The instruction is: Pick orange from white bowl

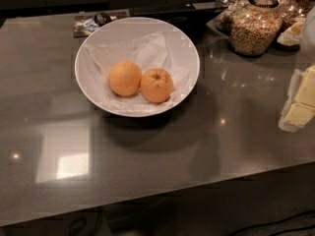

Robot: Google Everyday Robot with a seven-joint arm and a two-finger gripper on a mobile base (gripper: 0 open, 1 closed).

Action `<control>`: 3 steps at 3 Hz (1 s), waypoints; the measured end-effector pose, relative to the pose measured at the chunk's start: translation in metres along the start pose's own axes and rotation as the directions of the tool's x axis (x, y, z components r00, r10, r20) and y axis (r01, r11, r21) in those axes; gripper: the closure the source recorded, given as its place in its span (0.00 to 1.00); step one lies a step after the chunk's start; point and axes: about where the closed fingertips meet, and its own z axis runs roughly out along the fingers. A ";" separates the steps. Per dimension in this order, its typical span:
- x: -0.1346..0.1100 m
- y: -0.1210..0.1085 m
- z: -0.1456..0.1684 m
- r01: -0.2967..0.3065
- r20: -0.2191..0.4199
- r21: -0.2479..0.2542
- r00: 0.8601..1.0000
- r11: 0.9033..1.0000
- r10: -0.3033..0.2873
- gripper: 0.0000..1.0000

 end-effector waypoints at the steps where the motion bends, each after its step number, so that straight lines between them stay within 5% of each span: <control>1: -0.006 -0.003 -0.003 0.008 -0.004 0.008 1.000 1.000 -0.008 0.00; 3: -0.046 -0.018 -0.001 0.112 -0.048 0.001 0.993 0.994 -0.112 0.00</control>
Offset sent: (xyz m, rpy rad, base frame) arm 0.0275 0.0270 0.0176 -0.0962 0.0188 0.0469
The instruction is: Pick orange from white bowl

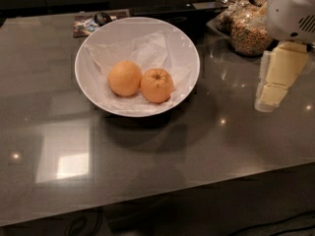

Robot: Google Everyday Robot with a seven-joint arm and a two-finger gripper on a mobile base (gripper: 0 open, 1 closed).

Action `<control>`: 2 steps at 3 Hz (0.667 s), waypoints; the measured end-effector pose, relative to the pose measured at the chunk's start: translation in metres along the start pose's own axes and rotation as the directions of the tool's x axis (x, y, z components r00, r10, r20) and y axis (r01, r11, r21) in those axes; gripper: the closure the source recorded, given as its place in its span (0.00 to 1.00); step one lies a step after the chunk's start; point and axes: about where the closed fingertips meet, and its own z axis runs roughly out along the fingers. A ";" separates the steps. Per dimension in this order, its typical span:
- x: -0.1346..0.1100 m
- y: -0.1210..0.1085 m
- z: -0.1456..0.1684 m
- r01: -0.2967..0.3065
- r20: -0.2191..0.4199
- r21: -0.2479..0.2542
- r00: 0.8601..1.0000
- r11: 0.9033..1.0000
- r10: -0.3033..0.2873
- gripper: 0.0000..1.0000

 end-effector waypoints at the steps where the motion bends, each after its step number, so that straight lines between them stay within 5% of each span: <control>1: -0.003 -0.002 -0.001 0.002 0.007 0.013 1.000 1.000 -0.002 0.00; 2: -0.007 -0.005 0.000 0.001 0.027 0.028 1.000 1.000 -0.002 0.00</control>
Offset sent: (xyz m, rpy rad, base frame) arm 0.0049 0.0068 -0.0020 0.0408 -0.0304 0.0053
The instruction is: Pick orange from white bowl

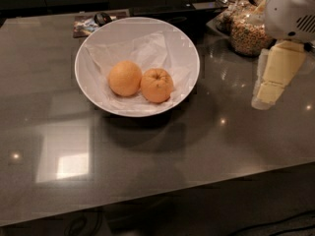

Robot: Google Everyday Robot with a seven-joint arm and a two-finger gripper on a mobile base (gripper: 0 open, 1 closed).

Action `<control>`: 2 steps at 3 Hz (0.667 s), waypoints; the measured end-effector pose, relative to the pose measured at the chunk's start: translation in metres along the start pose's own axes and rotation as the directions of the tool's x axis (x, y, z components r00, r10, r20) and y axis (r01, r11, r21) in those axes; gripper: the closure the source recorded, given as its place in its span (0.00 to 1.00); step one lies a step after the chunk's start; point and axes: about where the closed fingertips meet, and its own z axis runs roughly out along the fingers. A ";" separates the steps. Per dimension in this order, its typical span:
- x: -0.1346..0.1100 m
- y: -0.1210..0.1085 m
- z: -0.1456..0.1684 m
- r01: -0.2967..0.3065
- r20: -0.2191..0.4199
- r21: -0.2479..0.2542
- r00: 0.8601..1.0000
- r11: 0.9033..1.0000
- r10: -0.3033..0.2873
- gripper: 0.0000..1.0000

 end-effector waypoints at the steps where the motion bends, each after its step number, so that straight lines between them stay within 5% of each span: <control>1: -0.032 -0.011 0.015 0.046 -0.001 -0.021 0.999 0.999 -0.046 0.00; 2: -0.066 -0.024 0.032 0.102 -0.018 -0.051 0.995 0.993 -0.103 0.00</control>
Offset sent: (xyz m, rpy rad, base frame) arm 0.0629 0.1001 -0.0273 -0.1021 0.1159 0.1607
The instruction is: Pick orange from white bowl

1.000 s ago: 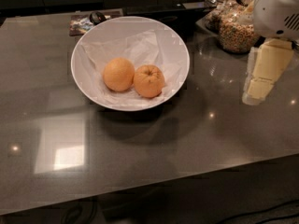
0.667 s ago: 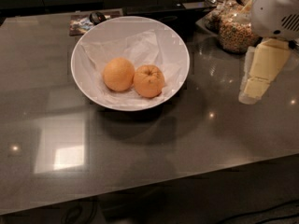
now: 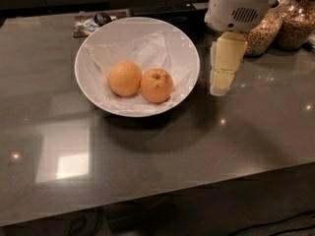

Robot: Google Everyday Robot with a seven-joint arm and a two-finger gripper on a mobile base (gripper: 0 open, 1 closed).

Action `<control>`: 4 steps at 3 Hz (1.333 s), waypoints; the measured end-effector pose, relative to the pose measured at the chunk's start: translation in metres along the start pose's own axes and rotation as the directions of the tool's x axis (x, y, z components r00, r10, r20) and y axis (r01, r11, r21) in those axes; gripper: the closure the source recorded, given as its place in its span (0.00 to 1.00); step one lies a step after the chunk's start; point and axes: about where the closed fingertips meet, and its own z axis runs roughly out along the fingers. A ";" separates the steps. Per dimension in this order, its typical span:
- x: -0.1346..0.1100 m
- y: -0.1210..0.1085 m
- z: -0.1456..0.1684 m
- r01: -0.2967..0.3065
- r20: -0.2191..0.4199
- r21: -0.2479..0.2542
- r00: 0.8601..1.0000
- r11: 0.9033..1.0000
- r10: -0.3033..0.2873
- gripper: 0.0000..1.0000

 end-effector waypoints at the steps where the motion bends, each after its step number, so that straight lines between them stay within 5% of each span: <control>1: -0.027 -0.006 0.017 0.052 -0.008 -0.038 0.999 0.998 -0.053 0.02; 3: -0.069 -0.007 0.043 0.139 -0.003 -0.103 0.990 0.985 -0.140 0.23; 4: -0.083 -0.010 0.048 0.165 0.002 -0.117 0.986 0.979 -0.166 0.24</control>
Offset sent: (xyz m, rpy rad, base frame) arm 0.0105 0.0655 -0.0388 -0.0887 0.1598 0.1391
